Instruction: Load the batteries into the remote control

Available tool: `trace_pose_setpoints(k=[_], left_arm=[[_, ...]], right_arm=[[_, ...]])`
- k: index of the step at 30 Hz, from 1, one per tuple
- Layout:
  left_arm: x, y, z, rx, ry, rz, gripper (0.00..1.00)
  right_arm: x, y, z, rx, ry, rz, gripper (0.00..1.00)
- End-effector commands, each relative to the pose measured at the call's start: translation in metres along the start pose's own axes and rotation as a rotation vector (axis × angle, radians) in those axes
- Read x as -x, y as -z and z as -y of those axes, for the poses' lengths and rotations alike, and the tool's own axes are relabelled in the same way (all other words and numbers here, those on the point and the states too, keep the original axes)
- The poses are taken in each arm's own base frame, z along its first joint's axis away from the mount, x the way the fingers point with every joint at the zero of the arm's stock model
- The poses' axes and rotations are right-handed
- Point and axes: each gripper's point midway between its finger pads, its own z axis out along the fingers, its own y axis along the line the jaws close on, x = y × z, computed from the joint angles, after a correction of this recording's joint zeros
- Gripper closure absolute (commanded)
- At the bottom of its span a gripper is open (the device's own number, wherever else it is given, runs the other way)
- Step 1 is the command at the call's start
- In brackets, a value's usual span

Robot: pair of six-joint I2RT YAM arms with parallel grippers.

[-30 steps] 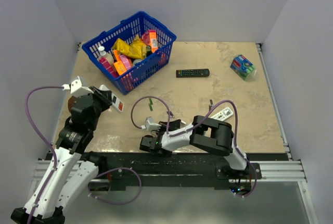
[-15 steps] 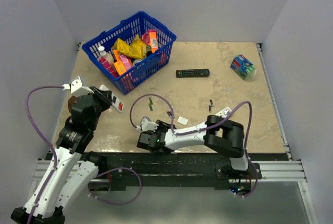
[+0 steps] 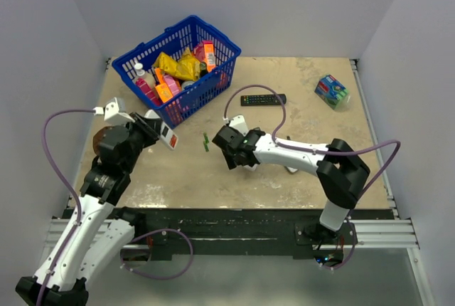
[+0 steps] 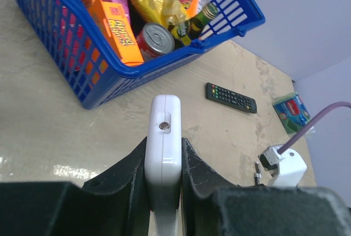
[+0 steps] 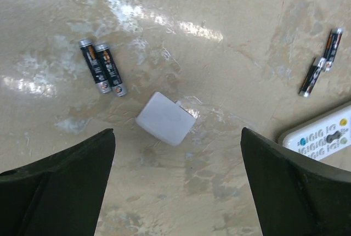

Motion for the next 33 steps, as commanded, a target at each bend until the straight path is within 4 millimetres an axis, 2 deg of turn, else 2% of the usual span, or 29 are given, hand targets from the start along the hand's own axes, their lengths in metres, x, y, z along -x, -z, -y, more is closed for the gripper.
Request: trace_pose_setpoints(k=[1,7,13,23,33], left_arm=[[0.0,-0.006,0.029,-0.154,-0.015,-0.009,1.0],[-0.012,-0.011,0.033,-0.184,-0.011,-0.055,1.0],[-0.023,-0.014,0.035,-0.214,0.004,-0.08,1.0],[-0.027,-0.011,0.035,-0.225,-0.021,-0.081,1.0],[-0.03,-0.011,0.034,-0.224,-0.023,-0.088,1.0]], right_arm=[[-0.016,-0.007,0.015,-0.017,-0.237,-0.077,0.03],[0.0,-0.007,0.016,-0.015,-0.489,-0.058,0.07],[-0.008,-0.02,0.014,-0.041,-0.621,-0.111,0.18],[-0.024,-0.027,0.0,-0.015,-0.621,-0.201,0.21],[-0.04,-0.039,-0.002,-0.017,-0.622,-0.253,0.21]])
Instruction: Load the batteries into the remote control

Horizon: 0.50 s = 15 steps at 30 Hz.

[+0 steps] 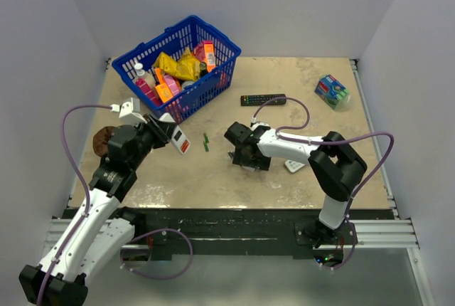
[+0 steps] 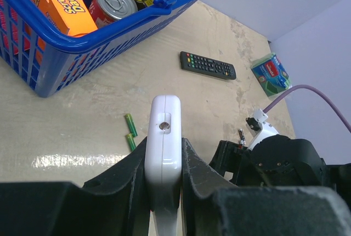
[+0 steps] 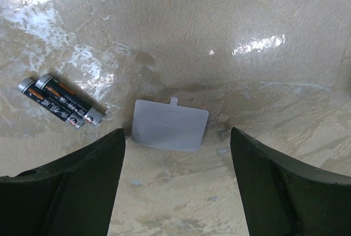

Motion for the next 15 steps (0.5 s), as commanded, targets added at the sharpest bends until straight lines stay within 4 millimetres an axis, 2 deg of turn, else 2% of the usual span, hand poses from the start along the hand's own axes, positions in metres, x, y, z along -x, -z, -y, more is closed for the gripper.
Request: trace_pose_setpoints(k=[1,5,15], left_arm=[[0.01,0.0,0.012,-0.055,-0.015,0.04,1.0],[0.009,-0.001,0.012,-0.053,-0.012,0.038,1.0],[0.007,-0.004,0.013,-0.053,-0.007,0.022,1.0]], right_arm=[[0.001,-0.005,-0.001,0.01,-0.052,-0.005,0.21],[-0.004,-0.01,0.001,0.014,-0.062,-0.029,0.23],[-0.011,-0.011,0.0,0.031,-0.011,-0.068,0.34]])
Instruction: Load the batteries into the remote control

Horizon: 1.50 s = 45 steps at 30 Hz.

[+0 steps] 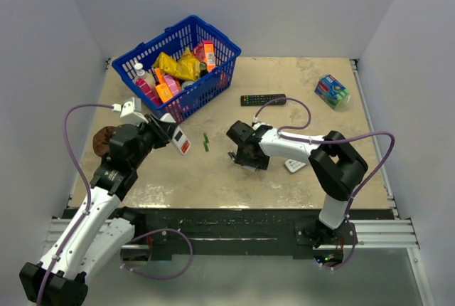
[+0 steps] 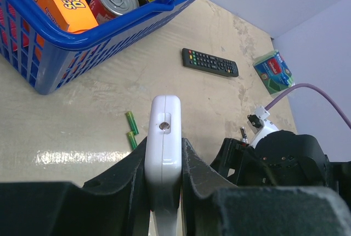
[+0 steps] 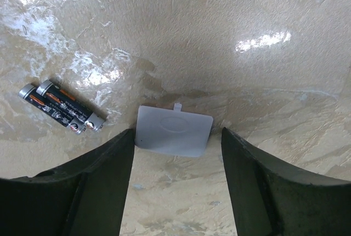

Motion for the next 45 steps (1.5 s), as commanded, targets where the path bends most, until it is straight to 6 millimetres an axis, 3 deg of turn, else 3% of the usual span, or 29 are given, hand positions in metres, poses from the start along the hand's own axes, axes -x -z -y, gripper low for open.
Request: trace_pose_setpoints(k=[1,13,24,30,35,40,45], left_arm=[[0.01,-0.001,0.015,-0.06,-0.006,0.036,1.0],[0.009,-0.006,0.014,-0.055,-0.001,0.03,1.0],[-0.002,-0.013,0.021,-0.118,0.009,0.003,1.0],[0.0,-0.015,0.027,-0.17,0.005,0.03,1.0],[0.001,-0.016,0.032,-0.204,-0.003,0.049,1.0],[0.005,-0.017,0.029,-0.199,-0.006,0.076,1.0],[0.007,-0.015,0.018,-0.144,0.016,0.098,1.0]], right_arm=[[-0.01,-0.004,0.002,0.005,0.017,-0.046,0.36],[-0.013,-0.003,-0.004,0.06,0.148,-0.074,0.46],[-0.018,0.0,-0.018,0.208,0.593,-0.12,0.5],[-0.018,0.011,-0.036,0.305,0.836,-0.079,0.46],[-0.032,0.013,-0.049,0.329,0.986,-0.066,0.42],[-0.045,0.017,-0.059,0.336,1.075,-0.055,0.36],[-0.046,0.022,-0.055,0.326,1.092,-0.056,0.25]])
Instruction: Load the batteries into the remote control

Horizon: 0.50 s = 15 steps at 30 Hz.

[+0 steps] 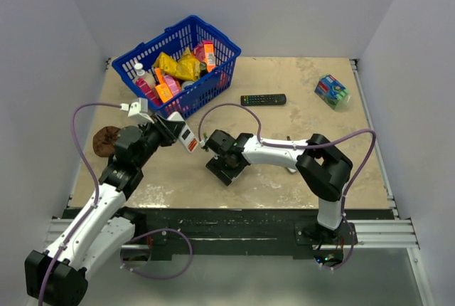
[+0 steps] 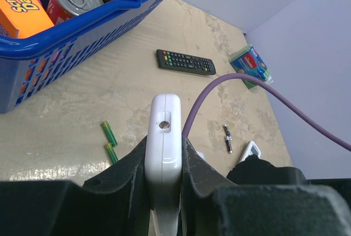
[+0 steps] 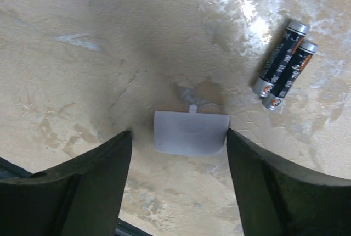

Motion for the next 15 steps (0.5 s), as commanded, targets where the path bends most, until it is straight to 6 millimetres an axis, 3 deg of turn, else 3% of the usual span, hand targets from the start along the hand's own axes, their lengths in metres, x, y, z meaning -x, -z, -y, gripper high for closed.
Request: trace_pose_setpoints(k=[1,9,15], left_arm=[[0.02,0.003,0.003,0.002,0.007,0.095,1.0],[0.022,0.006,0.001,0.011,0.012,0.105,1.0],[0.023,0.007,0.002,0.008,0.015,0.109,1.0]], right_arm=[[0.0,0.002,0.003,-0.013,0.047,-0.007,0.2],[-0.012,0.006,0.003,-0.004,0.048,-0.022,0.18],[-0.02,0.007,0.003,-0.003,0.033,-0.044,0.25]])
